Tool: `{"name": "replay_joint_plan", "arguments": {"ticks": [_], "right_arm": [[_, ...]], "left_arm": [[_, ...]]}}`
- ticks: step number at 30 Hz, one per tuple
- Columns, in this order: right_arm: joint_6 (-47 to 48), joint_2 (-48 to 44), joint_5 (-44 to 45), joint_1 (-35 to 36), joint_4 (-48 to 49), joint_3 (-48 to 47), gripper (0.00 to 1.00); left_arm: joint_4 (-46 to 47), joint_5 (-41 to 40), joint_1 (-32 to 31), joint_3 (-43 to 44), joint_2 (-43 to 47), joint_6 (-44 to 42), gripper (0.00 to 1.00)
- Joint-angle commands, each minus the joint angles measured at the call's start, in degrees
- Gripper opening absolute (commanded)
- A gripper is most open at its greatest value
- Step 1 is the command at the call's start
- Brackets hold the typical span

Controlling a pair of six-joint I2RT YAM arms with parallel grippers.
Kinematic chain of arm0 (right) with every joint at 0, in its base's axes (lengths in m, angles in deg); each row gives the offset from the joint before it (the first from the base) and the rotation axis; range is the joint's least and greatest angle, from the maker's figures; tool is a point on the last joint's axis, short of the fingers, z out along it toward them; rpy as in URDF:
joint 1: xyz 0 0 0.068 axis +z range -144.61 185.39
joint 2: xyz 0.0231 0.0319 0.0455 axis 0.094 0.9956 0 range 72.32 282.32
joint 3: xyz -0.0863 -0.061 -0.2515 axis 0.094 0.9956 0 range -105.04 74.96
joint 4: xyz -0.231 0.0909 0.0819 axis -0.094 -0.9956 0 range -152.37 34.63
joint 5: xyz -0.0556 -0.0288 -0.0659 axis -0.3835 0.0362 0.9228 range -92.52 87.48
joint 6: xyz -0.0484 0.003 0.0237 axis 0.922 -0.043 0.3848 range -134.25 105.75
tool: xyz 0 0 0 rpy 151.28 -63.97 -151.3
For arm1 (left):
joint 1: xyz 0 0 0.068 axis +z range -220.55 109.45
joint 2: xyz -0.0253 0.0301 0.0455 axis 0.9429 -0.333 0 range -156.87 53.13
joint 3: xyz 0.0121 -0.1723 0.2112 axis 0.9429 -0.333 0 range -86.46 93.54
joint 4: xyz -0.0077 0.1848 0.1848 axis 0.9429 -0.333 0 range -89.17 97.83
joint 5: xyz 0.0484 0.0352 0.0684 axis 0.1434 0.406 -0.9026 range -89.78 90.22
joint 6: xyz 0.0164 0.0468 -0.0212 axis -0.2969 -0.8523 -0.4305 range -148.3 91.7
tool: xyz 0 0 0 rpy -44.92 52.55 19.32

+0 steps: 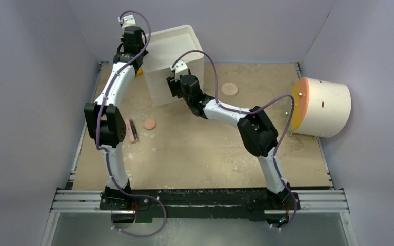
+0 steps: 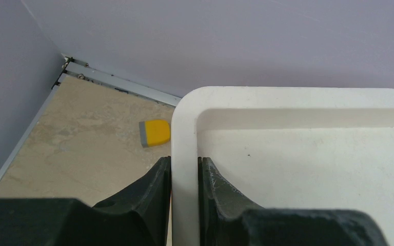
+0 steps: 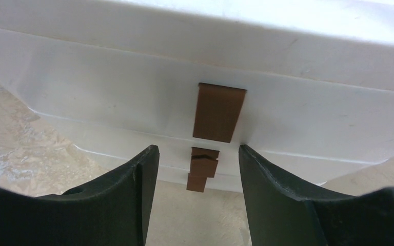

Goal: Organize the makeup

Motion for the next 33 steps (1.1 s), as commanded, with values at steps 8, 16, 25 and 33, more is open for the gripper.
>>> {"name": "replay_joint_plan", "arguments": {"ticks": [8, 16, 25, 33], "right_arm": [[-2.16, 2.75, -2.51, -1.56, 2.46, -4.04, 0.62], [-2.45, 2.77, -1.34, -2.66, 5.77, -1.77, 0.47], [-1.5, 3.54, -2.29, -3.98, 5.88, -2.81, 0.0], [-3.1, -1.75, -3.45, -4.29, 8.82, 4.78, 0.0]], "left_arm": [[-15.14, 8.35, -3.15, -2.22, -4.77, 0.53, 0.0], [-15.0, 8.18, -3.11, -2.84, -4.37, 0.37, 0.0], [-14.91, 8.18, -3.11, -2.85, -4.33, 0.29, 0.0], [-15.06, 7.49, -3.11, -2.68, -4.5, 0.15, 0.0]]}}
